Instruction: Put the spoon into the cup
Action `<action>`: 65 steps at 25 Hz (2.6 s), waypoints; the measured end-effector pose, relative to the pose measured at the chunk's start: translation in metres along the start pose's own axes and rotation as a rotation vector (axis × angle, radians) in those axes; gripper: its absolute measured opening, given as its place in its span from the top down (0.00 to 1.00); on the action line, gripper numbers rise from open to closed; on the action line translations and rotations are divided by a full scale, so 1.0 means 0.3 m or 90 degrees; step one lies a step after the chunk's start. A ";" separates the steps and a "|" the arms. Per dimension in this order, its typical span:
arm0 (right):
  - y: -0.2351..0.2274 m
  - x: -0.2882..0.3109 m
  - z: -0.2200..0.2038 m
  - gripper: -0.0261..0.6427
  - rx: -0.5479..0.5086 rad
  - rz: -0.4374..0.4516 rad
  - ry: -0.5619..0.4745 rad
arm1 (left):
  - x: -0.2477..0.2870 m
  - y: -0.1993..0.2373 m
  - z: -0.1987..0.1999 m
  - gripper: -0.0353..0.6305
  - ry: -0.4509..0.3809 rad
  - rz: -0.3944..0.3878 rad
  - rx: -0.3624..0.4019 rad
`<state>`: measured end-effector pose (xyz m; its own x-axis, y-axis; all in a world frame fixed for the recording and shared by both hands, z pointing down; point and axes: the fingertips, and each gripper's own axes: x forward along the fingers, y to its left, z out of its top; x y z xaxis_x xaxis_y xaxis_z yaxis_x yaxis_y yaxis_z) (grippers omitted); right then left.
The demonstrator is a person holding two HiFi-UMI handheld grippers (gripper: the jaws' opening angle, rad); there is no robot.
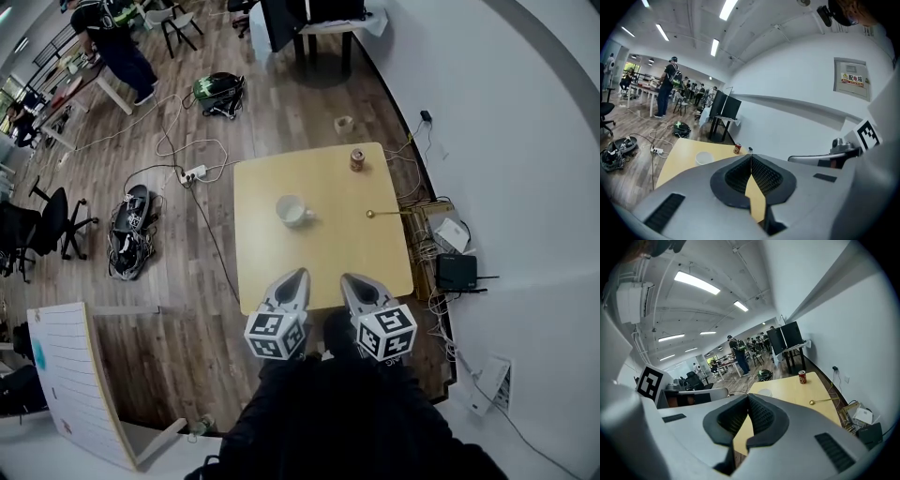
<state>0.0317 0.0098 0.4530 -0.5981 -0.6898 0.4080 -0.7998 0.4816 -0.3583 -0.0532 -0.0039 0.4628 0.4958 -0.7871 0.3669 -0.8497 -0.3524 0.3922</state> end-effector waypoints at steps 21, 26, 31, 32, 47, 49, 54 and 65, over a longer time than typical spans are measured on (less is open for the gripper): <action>-0.540 0.141 0.093 0.93 0.082 -0.035 0.029 | 0.498 -0.080 0.017 0.89 0.092 0.000 0.027; -0.663 0.173 0.051 0.93 0.118 -0.068 0.037 | 0.580 -0.068 -0.016 0.89 0.118 -0.007 0.029; -0.789 0.219 0.002 0.93 0.139 -0.104 0.044 | 0.677 -0.037 -0.059 0.89 0.142 -0.005 0.033; -0.824 0.226 -0.012 0.93 0.144 -0.110 0.043 | 0.708 -0.037 -0.074 0.89 0.146 -0.007 0.034; -1.291 0.331 -0.194 0.93 0.216 -0.207 0.028 | 1.034 -0.020 -0.316 0.89 0.210 -0.043 0.031; -1.343 0.342 -0.214 0.93 0.226 -0.214 0.021 | 1.058 -0.008 -0.343 0.89 0.216 -0.041 0.032; -1.467 0.365 -0.263 0.93 0.268 -0.232 -0.003 | 1.104 0.023 -0.384 0.89 0.225 -0.039 0.035; -1.637 0.413 -0.370 0.77 0.382 -0.243 -0.030 | 1.131 0.053 -0.466 0.90 0.242 -0.030 0.023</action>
<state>0.3449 -0.2521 0.7728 -0.2681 -0.7801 0.5653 -0.7789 -0.1697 -0.6037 0.1266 -0.2056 0.7115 0.5601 -0.5279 0.6384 -0.8267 -0.4066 0.3890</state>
